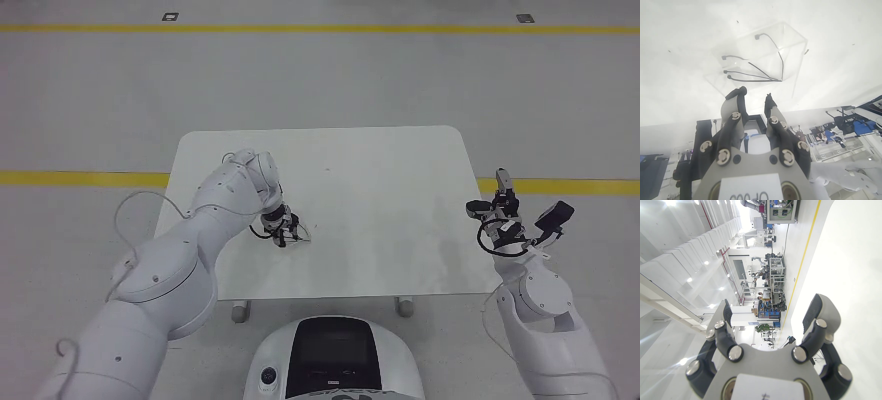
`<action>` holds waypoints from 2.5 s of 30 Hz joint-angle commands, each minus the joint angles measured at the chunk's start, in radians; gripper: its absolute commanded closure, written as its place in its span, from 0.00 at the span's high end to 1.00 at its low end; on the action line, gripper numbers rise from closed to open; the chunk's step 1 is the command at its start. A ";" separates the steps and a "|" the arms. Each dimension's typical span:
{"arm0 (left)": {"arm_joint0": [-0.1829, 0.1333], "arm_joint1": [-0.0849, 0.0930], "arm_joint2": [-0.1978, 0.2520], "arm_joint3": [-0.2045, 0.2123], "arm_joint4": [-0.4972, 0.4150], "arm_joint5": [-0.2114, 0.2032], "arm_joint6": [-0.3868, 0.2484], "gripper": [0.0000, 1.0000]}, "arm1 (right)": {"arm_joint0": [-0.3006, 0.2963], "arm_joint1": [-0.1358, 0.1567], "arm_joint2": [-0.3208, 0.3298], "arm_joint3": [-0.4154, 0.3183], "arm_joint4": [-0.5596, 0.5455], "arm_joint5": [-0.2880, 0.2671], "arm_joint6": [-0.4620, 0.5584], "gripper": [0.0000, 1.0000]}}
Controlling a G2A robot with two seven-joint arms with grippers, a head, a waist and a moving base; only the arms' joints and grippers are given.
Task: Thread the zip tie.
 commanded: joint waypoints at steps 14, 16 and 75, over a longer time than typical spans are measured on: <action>-0.010 -0.053 -0.003 0.118 -0.018 0.000 0.069 0.22 | 0.000 0.000 0.000 0.000 0.000 0.000 0.000 1.00; -0.010 -0.061 -0.003 0.130 -0.021 0.000 0.074 0.22 | 0.000 0.000 0.000 0.000 0.000 0.000 0.000 1.00; 0.024 -0.140 -0.013 0.251 -0.059 0.000 0.186 0.21 | 0.000 0.000 0.000 0.000 0.000 0.000 0.000 1.00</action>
